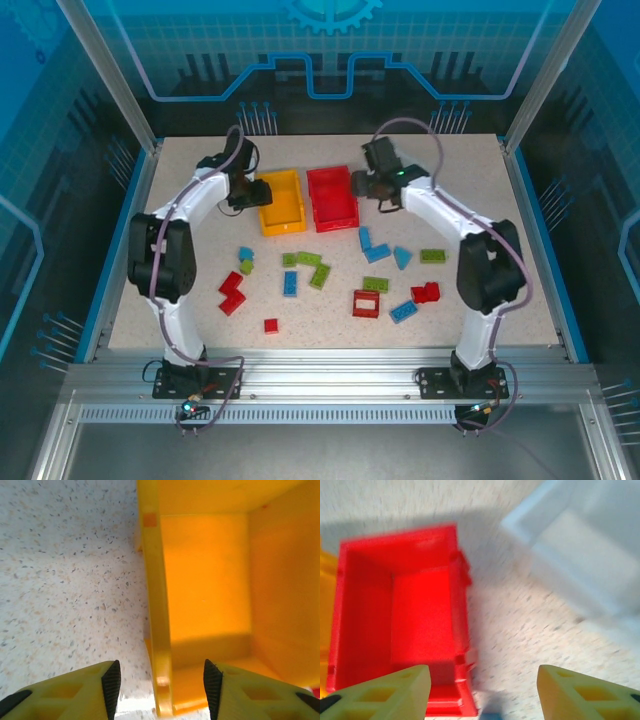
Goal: Sort the legos into containers by color
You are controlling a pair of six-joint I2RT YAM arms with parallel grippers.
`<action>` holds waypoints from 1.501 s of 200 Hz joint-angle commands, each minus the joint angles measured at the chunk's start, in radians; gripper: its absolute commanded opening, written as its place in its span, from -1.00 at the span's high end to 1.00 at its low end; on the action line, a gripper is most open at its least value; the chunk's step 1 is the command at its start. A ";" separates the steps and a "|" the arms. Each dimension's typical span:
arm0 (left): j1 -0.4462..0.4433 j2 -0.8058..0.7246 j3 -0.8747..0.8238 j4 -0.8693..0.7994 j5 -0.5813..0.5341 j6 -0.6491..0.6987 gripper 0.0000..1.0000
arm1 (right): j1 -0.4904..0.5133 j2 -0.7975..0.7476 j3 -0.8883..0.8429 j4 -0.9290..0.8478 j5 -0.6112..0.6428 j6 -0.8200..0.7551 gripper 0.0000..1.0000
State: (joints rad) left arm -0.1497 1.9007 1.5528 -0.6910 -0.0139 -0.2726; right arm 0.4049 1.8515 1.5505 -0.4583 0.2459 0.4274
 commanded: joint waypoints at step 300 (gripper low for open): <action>-0.653 -0.386 -0.442 0.641 -0.130 -0.321 -0.19 | -0.351 0.421 0.455 -0.191 -0.233 -0.376 0.77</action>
State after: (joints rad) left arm -0.7952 1.5845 1.1416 -0.0051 -0.0834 -0.5968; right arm 0.0113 2.3829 2.1029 -0.6724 -0.0467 0.0292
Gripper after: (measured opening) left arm 0.597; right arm 0.146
